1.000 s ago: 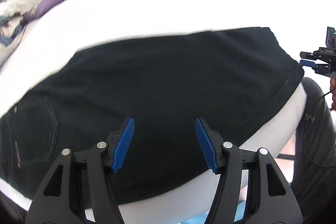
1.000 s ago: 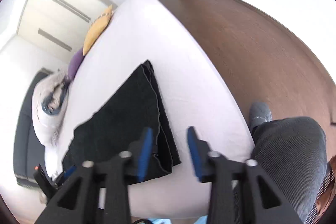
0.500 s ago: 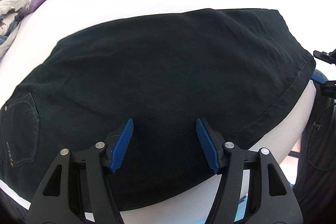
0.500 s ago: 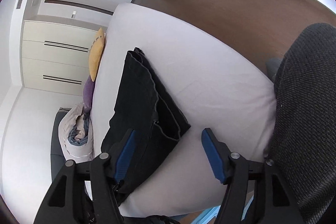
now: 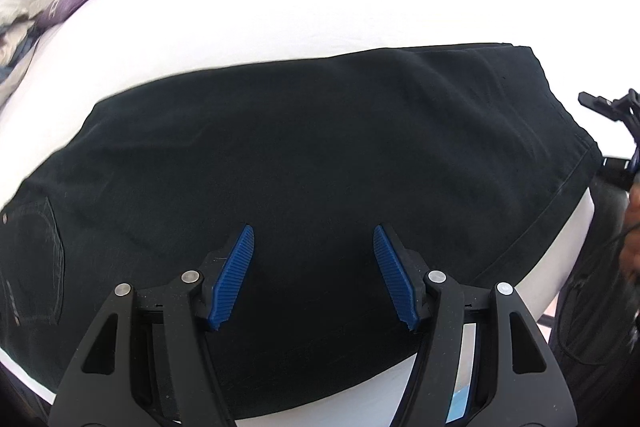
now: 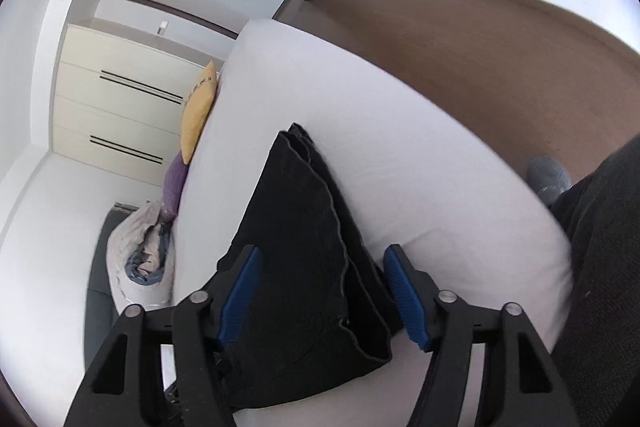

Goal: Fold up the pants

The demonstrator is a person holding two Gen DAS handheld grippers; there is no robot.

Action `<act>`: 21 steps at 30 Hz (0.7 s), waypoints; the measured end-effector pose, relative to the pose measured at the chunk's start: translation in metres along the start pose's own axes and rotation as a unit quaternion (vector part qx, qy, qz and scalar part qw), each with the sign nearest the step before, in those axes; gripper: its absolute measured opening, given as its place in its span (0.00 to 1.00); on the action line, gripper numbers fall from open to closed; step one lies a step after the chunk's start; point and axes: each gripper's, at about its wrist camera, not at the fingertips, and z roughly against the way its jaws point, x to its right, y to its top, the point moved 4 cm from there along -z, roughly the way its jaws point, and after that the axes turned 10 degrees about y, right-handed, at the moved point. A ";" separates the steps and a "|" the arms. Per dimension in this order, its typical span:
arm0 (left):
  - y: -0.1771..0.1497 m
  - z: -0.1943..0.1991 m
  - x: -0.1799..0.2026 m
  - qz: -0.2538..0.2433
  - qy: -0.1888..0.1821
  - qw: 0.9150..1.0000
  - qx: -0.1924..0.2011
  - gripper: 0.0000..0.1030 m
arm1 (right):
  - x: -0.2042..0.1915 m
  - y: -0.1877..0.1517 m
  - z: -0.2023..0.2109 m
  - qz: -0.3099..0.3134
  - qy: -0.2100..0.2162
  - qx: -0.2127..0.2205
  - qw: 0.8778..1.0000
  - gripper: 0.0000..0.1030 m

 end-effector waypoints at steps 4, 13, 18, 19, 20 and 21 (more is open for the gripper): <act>0.009 0.005 0.010 -0.005 -0.012 1.000 0.003 0.59 | -0.037 0.043 0.010 0.120 0.003 0.012 0.993 0.63; 0.006 -0.012 0.016 -0.001 -0.008 1.000 -0.019 0.59 | -0.057 0.065 -0.076 0.262 0.014 -0.178 0.949 0.42; 0.014 -0.017 0.019 -0.003 -0.010 1.000 -0.021 0.59 | -0.055 0.057 -0.089 0.269 0.009 -0.207 0.941 0.08; 0.016 -0.017 0.019 -0.004 -0.009 1.000 -0.021 0.59 | -0.054 0.057 -0.091 0.270 0.009 -0.209 0.940 0.08; 0.017 -0.017 0.019 -0.004 -0.009 1.000 -0.021 0.59 | -0.055 0.058 -0.092 0.272 0.007 -0.207 0.940 0.05; 0.020 -0.018 0.019 -0.001 -0.007 1.000 -0.019 0.59 | -0.056 0.059 -0.091 0.275 0.008 -0.202 0.940 0.04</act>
